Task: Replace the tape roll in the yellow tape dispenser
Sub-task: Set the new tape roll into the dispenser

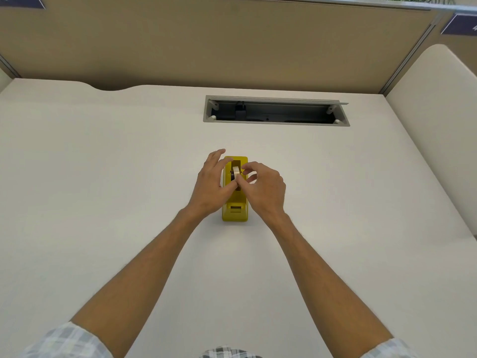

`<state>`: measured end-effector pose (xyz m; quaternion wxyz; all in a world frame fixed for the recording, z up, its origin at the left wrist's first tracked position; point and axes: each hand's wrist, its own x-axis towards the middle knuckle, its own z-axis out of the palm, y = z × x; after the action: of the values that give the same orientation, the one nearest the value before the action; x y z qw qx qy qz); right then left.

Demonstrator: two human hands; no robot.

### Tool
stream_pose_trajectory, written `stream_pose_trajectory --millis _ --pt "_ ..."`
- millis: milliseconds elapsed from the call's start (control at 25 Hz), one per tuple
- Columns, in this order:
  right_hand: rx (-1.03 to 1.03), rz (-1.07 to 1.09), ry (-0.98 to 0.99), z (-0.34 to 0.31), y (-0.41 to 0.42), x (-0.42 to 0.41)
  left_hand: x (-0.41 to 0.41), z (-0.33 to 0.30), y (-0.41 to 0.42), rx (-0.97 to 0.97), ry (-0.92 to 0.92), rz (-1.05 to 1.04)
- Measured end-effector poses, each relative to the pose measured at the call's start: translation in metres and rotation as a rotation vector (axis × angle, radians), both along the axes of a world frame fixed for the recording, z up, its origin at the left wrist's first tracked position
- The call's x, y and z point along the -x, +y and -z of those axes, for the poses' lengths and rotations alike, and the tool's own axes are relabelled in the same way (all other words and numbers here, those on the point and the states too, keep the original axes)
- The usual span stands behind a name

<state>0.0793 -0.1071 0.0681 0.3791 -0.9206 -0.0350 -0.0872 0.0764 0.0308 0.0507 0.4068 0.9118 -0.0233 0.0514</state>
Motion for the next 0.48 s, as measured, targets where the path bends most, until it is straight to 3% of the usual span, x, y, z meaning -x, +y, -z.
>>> stream_pose_trajectory --millis 120,480 --pt "0.007 -0.006 0.005 0.0006 -0.0019 -0.0005 -0.0017 0.0030 0.0037 -0.082 0.054 0.060" --pt "0.035 -0.007 -0.007 -0.0002 -0.0022 0.0007 0.0011 -0.0012 0.0060 0.072 0.036 0.030"
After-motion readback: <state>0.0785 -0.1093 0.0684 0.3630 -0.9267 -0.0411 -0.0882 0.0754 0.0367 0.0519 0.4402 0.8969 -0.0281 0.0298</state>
